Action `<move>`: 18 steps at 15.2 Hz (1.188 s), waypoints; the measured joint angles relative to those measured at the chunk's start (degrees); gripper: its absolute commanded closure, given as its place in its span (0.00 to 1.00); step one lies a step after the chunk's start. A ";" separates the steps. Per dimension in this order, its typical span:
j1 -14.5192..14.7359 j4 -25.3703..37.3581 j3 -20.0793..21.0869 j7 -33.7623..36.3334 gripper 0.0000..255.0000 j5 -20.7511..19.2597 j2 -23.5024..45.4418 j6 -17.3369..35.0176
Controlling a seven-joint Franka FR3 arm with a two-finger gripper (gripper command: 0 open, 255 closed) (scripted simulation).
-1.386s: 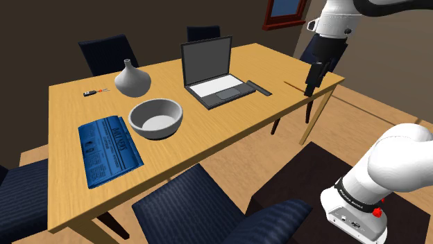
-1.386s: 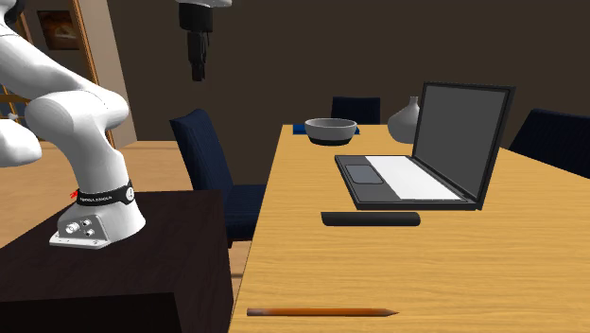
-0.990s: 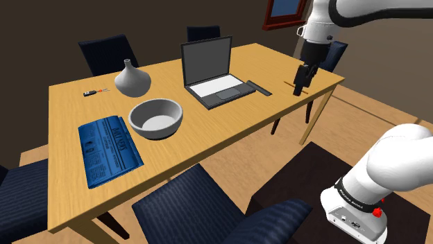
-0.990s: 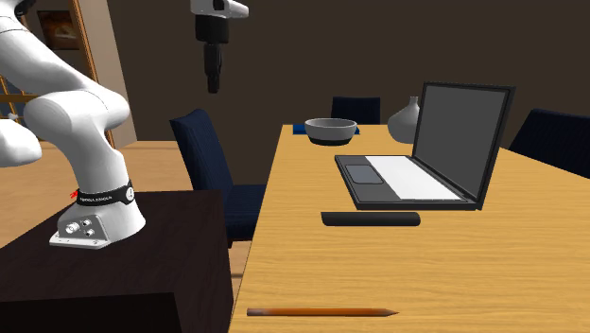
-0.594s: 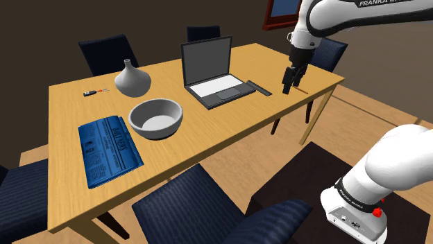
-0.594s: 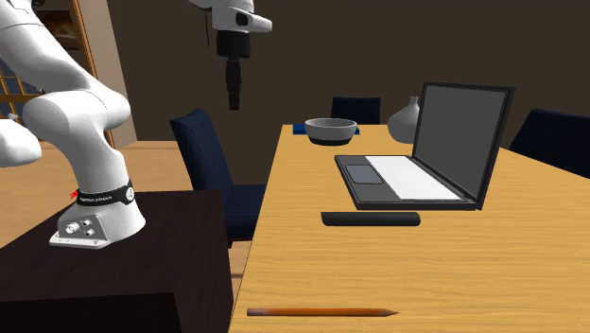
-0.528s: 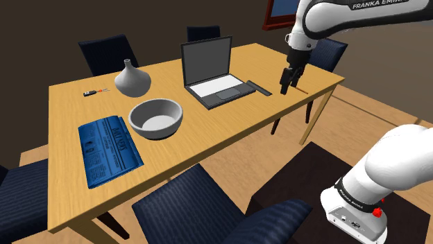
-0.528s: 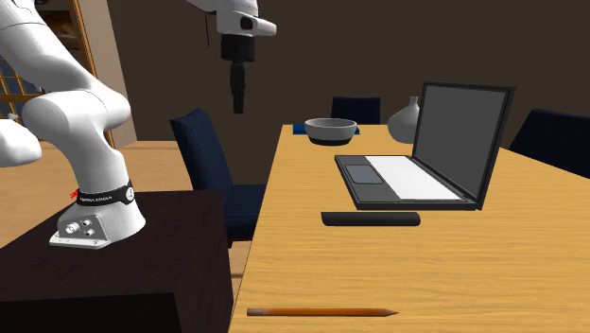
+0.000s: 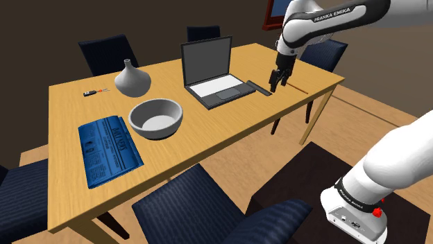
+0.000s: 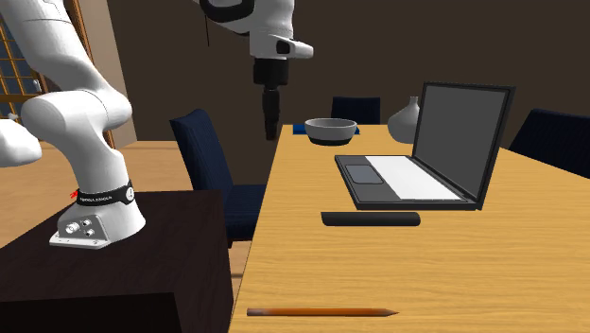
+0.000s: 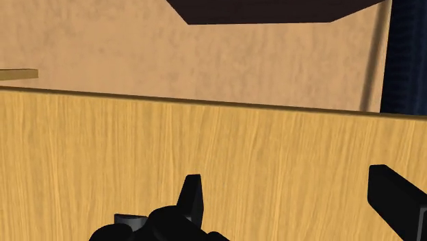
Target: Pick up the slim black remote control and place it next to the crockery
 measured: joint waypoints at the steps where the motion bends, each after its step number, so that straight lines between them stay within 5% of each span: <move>1: -0.32 0.93 -0.43 -0.41 0.00 -0.09 1.73 0.96; 18: -5.73 29.76 -4.25 -5.37 0.00 3.17 35.59 8.42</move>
